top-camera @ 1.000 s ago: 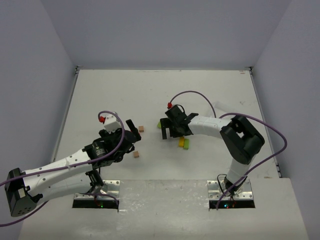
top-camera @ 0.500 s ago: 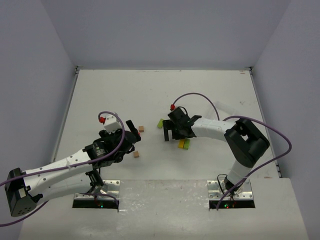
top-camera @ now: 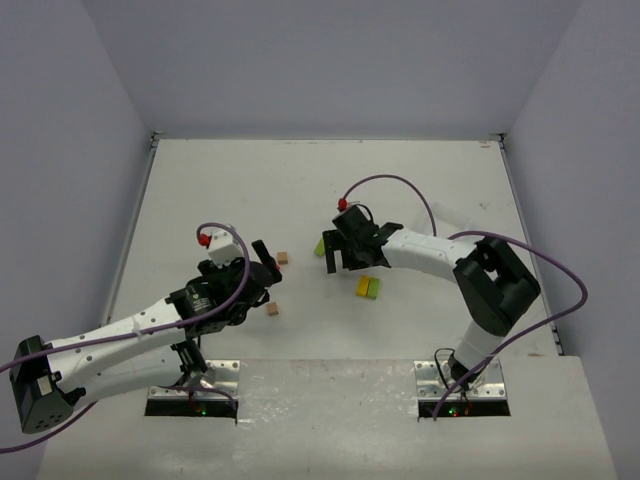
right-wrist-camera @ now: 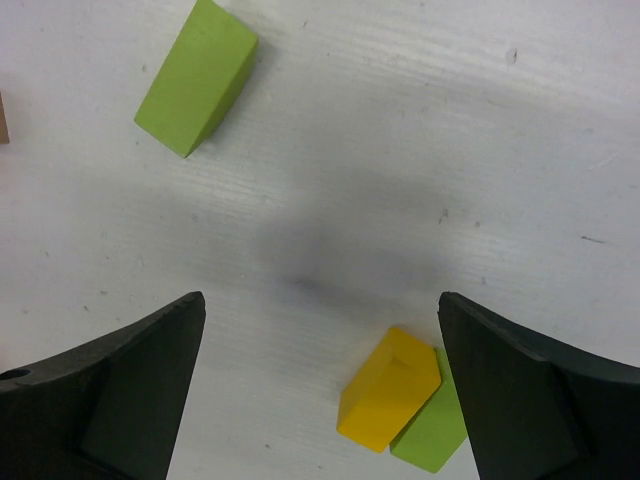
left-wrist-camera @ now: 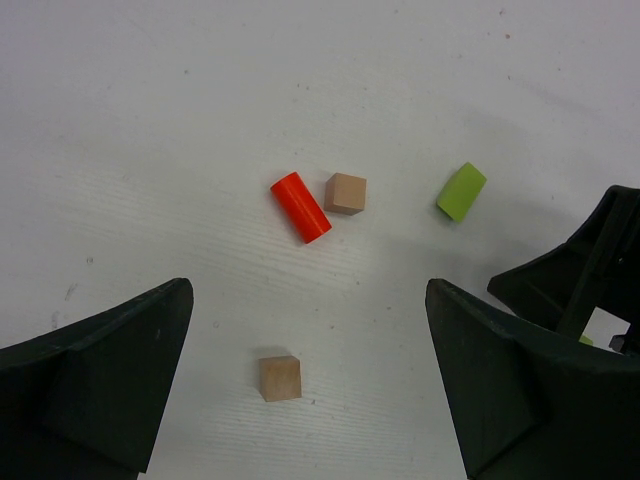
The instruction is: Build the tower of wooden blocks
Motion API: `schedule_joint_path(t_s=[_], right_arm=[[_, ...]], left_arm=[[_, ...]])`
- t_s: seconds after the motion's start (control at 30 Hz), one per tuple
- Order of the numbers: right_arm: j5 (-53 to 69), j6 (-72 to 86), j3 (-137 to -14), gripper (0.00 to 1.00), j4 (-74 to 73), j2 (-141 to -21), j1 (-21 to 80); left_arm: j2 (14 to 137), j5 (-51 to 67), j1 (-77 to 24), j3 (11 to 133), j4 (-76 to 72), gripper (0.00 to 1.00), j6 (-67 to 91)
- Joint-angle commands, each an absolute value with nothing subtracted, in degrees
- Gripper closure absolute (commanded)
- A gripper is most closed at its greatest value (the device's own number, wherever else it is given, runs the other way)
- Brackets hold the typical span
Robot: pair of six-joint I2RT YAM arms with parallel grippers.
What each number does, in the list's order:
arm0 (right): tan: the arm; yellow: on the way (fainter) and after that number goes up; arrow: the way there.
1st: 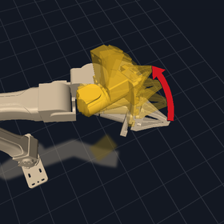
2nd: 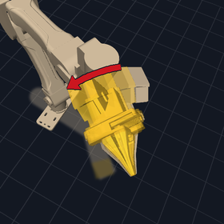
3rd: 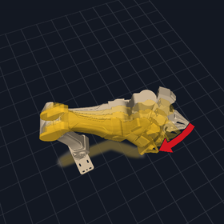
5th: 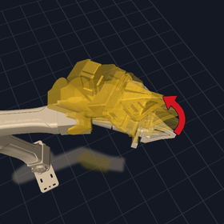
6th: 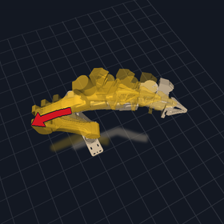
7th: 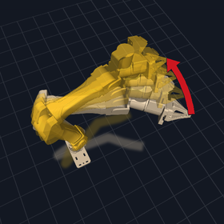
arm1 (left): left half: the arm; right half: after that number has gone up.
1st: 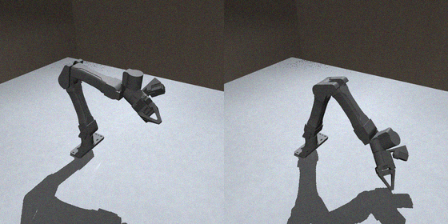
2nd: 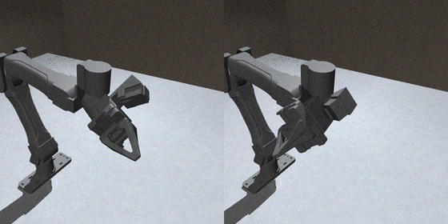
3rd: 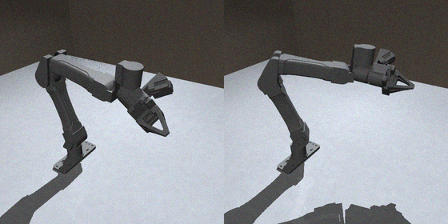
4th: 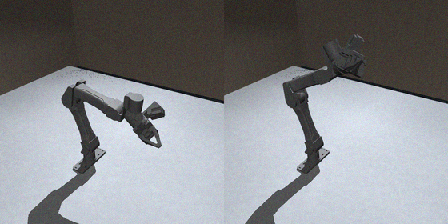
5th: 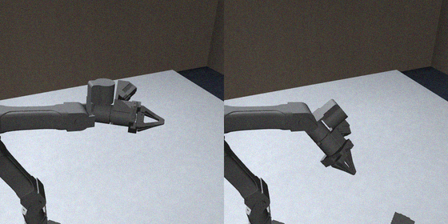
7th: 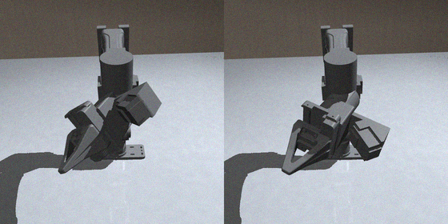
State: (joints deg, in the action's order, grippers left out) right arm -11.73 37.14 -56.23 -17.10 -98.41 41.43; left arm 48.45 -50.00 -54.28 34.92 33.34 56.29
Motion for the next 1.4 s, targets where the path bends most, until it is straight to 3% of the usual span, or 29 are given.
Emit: schedule_joint_path(t_s=[0.0,1.37], right_arm=[[-17.1,37.0,-55.4,0.01,-19.0,-94.4,41.5],[-22.5,39.1,-49.6,0.01,-25.7,-92.7,41.5]], left_arm=[[48.0,-51.1,-53.9,35.1,32.8,0.0,56.8],[50.2,-50.6,-53.9,35.7,31.9,0.0,55.9]])
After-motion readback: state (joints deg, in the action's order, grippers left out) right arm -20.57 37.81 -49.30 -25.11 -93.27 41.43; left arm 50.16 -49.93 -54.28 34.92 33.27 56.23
